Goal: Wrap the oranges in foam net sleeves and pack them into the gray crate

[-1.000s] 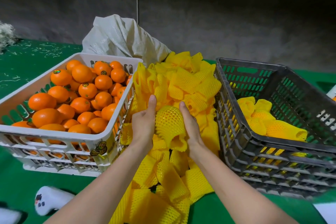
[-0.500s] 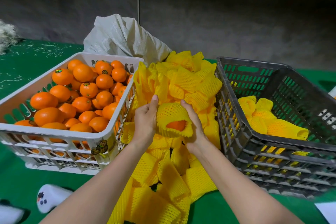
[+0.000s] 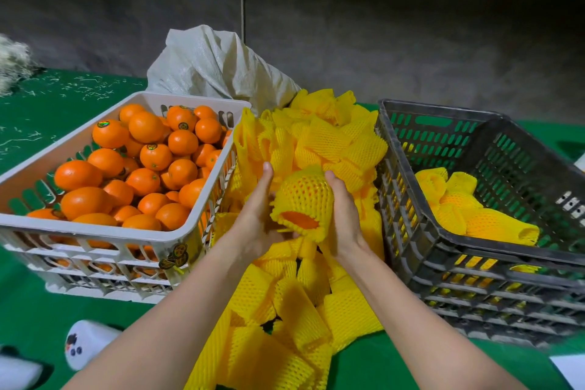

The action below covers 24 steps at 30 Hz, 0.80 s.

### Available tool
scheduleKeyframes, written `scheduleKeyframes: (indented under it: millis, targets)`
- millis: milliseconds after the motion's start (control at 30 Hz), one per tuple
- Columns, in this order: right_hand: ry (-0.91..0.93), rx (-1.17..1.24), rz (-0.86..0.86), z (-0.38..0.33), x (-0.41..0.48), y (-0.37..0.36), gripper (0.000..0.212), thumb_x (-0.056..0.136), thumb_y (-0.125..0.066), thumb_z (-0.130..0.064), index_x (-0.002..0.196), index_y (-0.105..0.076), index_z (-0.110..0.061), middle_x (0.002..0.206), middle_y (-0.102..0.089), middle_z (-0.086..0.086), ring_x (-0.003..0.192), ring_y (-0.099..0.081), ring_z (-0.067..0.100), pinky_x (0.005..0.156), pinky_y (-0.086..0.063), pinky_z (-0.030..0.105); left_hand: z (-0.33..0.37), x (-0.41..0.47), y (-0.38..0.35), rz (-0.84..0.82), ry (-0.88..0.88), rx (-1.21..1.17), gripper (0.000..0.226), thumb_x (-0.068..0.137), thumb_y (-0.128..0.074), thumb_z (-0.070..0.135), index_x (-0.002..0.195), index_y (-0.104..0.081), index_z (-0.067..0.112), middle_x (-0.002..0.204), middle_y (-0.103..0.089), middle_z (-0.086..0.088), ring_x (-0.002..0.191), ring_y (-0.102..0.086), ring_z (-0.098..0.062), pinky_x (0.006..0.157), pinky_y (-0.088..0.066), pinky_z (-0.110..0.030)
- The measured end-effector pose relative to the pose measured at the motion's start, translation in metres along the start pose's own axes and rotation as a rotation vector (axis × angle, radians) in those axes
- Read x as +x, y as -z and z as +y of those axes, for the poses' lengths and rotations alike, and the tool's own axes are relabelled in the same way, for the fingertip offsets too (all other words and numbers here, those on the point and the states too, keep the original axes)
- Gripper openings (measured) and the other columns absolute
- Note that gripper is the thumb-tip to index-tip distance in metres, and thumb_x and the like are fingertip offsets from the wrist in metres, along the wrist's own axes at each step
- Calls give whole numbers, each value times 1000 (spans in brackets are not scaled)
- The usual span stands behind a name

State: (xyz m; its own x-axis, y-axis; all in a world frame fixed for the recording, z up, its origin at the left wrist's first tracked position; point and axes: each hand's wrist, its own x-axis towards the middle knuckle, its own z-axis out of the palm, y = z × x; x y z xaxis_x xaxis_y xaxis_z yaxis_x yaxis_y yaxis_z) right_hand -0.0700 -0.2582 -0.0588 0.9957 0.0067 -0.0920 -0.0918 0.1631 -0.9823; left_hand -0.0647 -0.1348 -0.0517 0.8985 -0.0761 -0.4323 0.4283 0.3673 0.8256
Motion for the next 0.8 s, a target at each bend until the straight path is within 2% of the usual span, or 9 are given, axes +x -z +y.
scheduleKeyframes:
  millis: [67, 167, 233, 400, 467, 600, 667, 733, 800]
  targets:
    - [163, -174, 62, -2, 2, 3, 24, 97, -42, -40, 109, -52, -23, 106, -57, -1, 97, -54, 13, 93, -45, 37, 0, -2, 1, -173, 148, -79, 63, 72, -53, 71, 93, -72, 15, 88, -74, -12, 81, -69, -32, 67, -55, -47]
    - [401, -350, 162, -2, 1, 7, 24, 96, -46, -28, 106, -56, -9, 99, -60, 8, 93, -58, 24, 85, -47, 37, -3, 1, -1, -296, 99, -79, 45, 68, -63, 57, 80, -79, 17, 90, -73, -12, 78, -72, -28, 71, -57, -42]
    - [470, -397, 195, -2, -1, 8, 25, 93, -52, -31, 101, -57, -7, 95, -60, 6, 92, -58, 24, 83, -47, 34, -5, 1, -2, -335, 59, -67, 35, 67, -66, 48, 77, -79, 18, 87, -73, -12, 76, -72, -26, 69, -58, -38]
    - [373, -452, 159, -9, 3, 13, 30, 93, -51, -36, 81, -56, -10, 69, -54, -3, 69, -52, 20, 75, -48, 42, -9, 2, 0, -429, 13, 14, 31, 66, -65, 48, 81, -79, 25, 90, -75, -7, 81, -72, -23, 67, -59, -37]
    - [362, -438, 115, -13, 4, 16, 31, 95, -48, -34, 77, -55, -10, 65, -52, -5, 67, -49, 15, 74, -47, 44, -5, 2, 1, -446, 3, 63, 28, 64, -66, 46, 80, -79, 27, 91, -75, -5, 83, -72, -22, 64, -59, -35]
    - [339, -407, 25, -17, 5, 19, 29, 96, -48, -31, 73, -54, -15, 64, -52, 0, 69, -50, 15, 75, -47, 46, 2, -1, 0, -480, 11, 167, 21, 68, -62, 40, 75, -79, 28, 86, -75, -2, 78, -73, -18, 60, -58, -31]
    - [352, -413, 47, -15, 6, 19, 22, 94, -51, -31, 87, -55, -11, 76, -55, -1, 75, -52, 15, 78, -47, 43, 5, -5, -4, -454, -15, 197, 26, 67, -63, 36, 81, -78, 20, 83, -75, -3, 74, -73, -18, 57, -58, -30]
    - [395, -358, 126, -11, 3, 20, 24, 93, -55, -30, 105, -52, -10, 92, -55, -5, 82, -55, 7, 79, -49, 28, 6, -9, -9, -381, -55, 185, 35, 65, -65, 33, 95, -70, 15, 85, -74, -6, 73, -72, -19, 57, -57, -29]
    - [523, -322, 177, -6, -4, 19, 20, 93, -54, -30, 106, -49, -15, 98, -52, -11, 88, -53, -6, 80, -42, 14, 6, -12, -13, -300, -91, 164, 55, 63, -71, 29, 114, -62, 9, 102, -71, -13, 84, -69, -23, 61, -55, -31]
